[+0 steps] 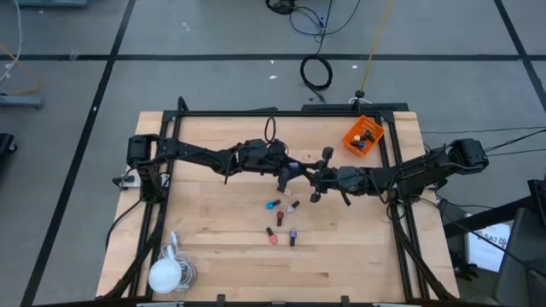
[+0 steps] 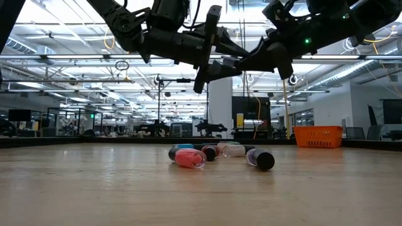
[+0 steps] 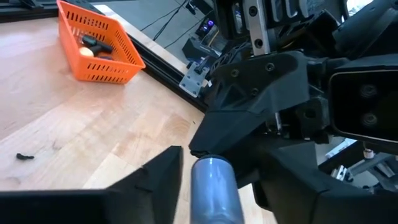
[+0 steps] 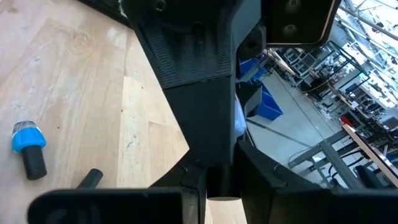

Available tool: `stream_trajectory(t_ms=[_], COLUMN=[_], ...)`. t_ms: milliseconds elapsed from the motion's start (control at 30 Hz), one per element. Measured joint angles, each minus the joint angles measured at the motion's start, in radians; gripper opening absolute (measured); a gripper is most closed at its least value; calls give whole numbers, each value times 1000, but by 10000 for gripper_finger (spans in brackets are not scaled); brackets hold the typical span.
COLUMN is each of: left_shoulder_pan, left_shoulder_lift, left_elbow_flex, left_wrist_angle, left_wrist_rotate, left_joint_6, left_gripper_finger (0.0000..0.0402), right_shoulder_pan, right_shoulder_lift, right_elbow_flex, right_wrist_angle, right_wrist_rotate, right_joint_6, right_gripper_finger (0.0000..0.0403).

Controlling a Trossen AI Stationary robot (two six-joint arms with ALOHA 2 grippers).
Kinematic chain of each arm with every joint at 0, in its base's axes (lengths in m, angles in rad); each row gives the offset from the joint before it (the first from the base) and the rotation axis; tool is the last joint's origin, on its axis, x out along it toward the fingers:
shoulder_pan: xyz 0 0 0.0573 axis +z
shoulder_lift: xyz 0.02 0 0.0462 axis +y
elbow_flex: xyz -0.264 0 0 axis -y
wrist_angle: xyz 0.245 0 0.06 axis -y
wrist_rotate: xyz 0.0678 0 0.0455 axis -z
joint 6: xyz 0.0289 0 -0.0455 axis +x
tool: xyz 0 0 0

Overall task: Pick & Place Nail Polish
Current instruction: Put the light blue nail polish bottle into the orange basket

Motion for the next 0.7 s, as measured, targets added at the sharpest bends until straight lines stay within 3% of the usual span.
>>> stream_trajectory(t_ms=[333, 700], left_shoulder_pan=[2, 23], left_shoulder_lift=[0, 0], left_elbow_flex=[0, -1], left_wrist_angle=[-5, -1], left_wrist_rotate=[5, 25], left_joint_6=[9, 71], left_gripper_finger=[93, 55], right_shoulder_pan=[0, 0], right_shoulder_lift=[0, 0], right_elbow_flex=[-1, -1], right_wrist_angle=[-13, -31], right_wrist_rotate=[3, 9], right_joint_6=[-4, -3], right_gripper_finger=[49, 59])
